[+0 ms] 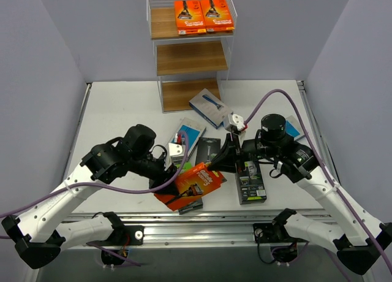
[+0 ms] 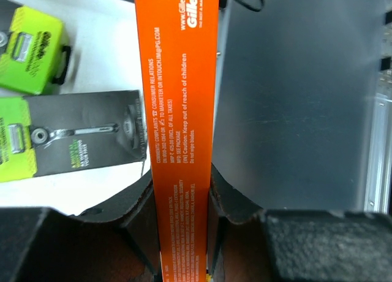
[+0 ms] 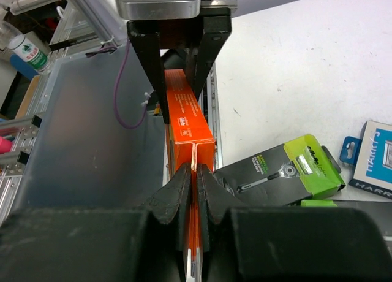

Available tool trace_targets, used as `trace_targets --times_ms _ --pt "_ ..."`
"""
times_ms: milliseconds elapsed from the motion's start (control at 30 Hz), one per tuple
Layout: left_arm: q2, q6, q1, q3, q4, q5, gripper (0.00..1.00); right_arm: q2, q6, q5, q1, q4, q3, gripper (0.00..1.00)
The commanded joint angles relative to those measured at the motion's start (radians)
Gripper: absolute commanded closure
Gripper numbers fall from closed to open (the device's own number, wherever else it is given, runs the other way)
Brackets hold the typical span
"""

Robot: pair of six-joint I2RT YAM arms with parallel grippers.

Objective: Place and organize the shaving razors onto the shelf
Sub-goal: Pass the shaving razor from the left arm to the right

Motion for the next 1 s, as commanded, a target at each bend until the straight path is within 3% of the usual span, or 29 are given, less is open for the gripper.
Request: trace_targets --times_ms 0,33,100,133,267,433,800,867,967 --pt "-0.021 -0.039 0.007 -0.018 0.178 -0.102 0.76 0.037 0.035 0.005 0.021 0.01 -0.002 1.0" --pt "-0.021 -0.048 0.007 -0.023 0.192 -0.115 0.66 0.046 0.048 0.023 0.018 0.016 0.001 1.0" --pt "-0.018 -0.056 0.007 -0.032 0.203 -0.138 0.59 0.066 0.071 0.034 0.015 0.058 -0.002 1.0" --pt "-0.012 -0.063 0.007 -0.034 0.206 -0.158 0.48 0.071 0.089 0.04 0.01 0.072 -0.005 1.0" --pt "0.002 -0.068 0.007 -0.038 0.206 -0.183 0.25 0.101 0.137 0.062 -0.02 0.134 -0.009 1.0" --pt "-0.011 -0.076 0.007 -0.057 0.216 -0.261 0.21 0.118 0.17 0.045 -0.06 0.162 0.003 1.0" --pt "-0.026 -0.139 0.028 -0.023 0.258 -0.69 0.09 0.16 0.27 0.053 -0.174 0.25 0.023 1.0" --pt "-0.028 -0.142 0.045 -0.02 0.284 -0.759 0.0 0.177 0.27 0.048 -0.177 0.247 0.036 1.0" --pt "-0.014 -0.145 0.074 0.0 0.311 -0.876 0.06 0.198 0.269 0.051 -0.18 0.239 0.055 1.0"
